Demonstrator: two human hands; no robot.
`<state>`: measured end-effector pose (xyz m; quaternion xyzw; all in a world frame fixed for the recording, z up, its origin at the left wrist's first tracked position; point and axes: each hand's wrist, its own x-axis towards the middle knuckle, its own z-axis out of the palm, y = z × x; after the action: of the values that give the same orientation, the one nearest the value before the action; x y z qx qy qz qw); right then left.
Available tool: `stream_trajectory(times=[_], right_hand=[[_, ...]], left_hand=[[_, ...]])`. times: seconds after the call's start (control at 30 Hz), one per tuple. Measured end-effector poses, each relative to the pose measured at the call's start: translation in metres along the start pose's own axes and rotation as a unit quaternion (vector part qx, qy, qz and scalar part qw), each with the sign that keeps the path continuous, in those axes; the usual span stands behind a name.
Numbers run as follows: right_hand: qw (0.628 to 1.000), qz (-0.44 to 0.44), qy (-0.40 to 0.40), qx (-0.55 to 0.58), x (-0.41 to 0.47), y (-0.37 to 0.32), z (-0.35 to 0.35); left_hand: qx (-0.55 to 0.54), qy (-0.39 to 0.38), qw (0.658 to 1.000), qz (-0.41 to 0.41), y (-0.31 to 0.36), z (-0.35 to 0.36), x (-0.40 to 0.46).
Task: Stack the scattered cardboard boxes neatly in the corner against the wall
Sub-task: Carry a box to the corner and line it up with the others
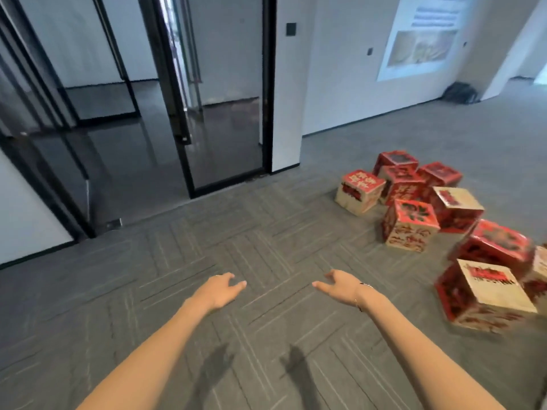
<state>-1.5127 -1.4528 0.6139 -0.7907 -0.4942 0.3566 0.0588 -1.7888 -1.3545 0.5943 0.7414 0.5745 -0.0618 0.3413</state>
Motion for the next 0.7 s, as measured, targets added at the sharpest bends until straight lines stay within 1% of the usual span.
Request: stream_trajectory(times=[0.17, 0.33, 0.6, 0.7], right_hand=[[0.996, 0.066, 0.049, 0.038, 0.002, 0.095, -0.065], [0.982, 0.123, 0.095, 0.106, 0.005, 0.169, -0.107], [0.953, 0.205, 0.147, 0.168, 0.034, 0.276, -0.169], [0.935, 0.240, 0.167, 0.198, 0.048, 0.311, -0.196]], left_hand=[[0.027, -0.014, 0.997, 0.064, 0.122, 0.025, 0.064], [0.078, -0.057, 0.988, 0.123, 0.223, 0.048, 0.114], [0.165, -0.104, 0.958, 0.209, 0.373, 0.077, 0.211], [0.190, -0.122, 0.944, 0.242, 0.435, 0.086, 0.250]])
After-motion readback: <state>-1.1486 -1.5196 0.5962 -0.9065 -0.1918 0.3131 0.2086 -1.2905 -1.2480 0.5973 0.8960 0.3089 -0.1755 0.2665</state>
